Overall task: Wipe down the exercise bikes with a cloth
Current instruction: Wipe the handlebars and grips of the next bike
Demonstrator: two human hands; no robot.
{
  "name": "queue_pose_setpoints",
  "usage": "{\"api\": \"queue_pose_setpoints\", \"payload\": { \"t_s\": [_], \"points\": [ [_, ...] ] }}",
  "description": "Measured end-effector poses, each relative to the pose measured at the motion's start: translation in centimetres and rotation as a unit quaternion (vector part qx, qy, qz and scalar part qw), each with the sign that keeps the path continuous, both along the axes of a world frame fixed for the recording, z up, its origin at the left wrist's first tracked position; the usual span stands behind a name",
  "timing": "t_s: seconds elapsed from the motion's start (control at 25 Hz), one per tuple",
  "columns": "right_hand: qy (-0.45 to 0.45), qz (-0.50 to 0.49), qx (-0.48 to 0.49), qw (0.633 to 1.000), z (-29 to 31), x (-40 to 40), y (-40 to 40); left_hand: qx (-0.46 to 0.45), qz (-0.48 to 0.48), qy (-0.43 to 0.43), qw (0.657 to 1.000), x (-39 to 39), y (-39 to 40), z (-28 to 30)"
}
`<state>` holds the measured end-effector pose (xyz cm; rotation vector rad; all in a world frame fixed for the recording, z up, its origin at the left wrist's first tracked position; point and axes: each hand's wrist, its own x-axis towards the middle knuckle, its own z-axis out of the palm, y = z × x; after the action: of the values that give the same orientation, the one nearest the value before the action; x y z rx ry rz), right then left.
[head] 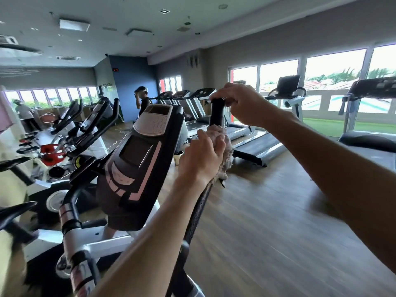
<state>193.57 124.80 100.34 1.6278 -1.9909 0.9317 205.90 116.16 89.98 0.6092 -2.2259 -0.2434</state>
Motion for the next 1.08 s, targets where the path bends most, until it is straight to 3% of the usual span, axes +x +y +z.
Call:
{"api": "queue_pose_setpoints", "payload": {
  "t_s": [0.2,0.4,0.72,1.08],
  "points": [
    [-0.002,0.053,-0.007,0.999,-0.1,-0.8,-0.3,0.039,-0.061,0.119,0.990,0.6,-2.4,1.1],
    [-0.012,0.150,-0.054,0.987,-0.6,-3.3,-1.3,0.011,-0.048,0.130,0.990,-1.2,-2.4,3.3],
    [0.078,0.402,-0.106,0.906,-1.7,-8.8,-4.7,-0.138,0.126,0.118,0.975,-2.7,0.2,4.5],
    [0.073,0.609,0.007,0.790,1.1,-12.3,-8.4,-0.203,0.406,0.142,0.880,-4.5,6.9,2.8]
  ]
}}
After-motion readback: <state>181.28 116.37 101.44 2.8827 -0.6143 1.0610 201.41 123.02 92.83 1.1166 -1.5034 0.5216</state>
